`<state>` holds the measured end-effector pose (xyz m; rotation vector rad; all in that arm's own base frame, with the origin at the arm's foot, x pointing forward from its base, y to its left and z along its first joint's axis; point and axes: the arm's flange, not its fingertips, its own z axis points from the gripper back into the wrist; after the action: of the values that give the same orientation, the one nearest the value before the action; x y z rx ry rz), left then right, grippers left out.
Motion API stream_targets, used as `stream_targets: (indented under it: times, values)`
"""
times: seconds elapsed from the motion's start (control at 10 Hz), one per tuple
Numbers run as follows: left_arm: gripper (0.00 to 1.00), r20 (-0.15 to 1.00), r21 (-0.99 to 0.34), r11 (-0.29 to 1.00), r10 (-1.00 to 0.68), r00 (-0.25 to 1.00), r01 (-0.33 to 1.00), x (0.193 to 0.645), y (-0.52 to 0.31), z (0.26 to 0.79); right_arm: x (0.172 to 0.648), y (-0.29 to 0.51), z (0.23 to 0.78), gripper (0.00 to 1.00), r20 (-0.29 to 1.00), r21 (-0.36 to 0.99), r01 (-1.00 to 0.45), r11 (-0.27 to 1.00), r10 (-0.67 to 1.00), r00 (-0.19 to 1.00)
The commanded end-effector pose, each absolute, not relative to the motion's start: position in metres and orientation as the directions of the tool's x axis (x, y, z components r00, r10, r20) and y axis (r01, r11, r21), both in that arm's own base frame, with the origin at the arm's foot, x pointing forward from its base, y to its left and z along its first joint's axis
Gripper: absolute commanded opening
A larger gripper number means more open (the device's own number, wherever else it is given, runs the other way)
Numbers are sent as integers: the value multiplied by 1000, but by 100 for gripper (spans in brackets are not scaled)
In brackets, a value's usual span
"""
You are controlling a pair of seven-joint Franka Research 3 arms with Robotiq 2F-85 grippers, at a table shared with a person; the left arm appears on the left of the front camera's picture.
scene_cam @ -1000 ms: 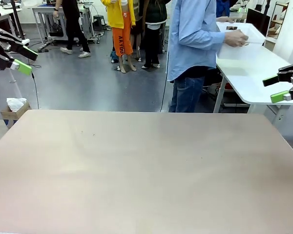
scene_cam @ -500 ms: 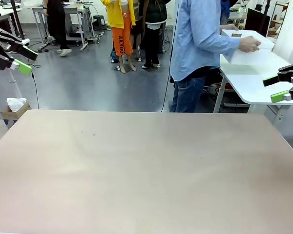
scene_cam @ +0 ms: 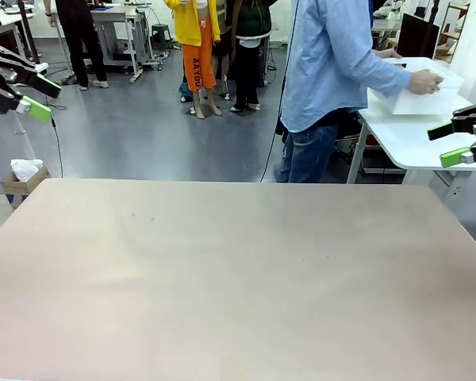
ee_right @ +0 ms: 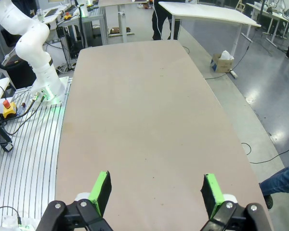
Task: Stack the cups and store them in the basket.
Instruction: Place the stack of Reusable plastic cups into the Pantry Basket.
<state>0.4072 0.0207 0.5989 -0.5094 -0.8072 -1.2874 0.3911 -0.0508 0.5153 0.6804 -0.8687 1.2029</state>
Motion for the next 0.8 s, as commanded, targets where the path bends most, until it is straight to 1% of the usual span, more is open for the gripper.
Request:
stream_targets:
  times: [0.0,0.7]
  values:
    - [100,765,98,235,-640,78,967,408,20,603,392,-49,518,100,864,2,-966,257,486,131]
    - [100,765,98,235,-640,78,967,408,20,603,392,-49,518,100,864,2,-966,257,486,131]
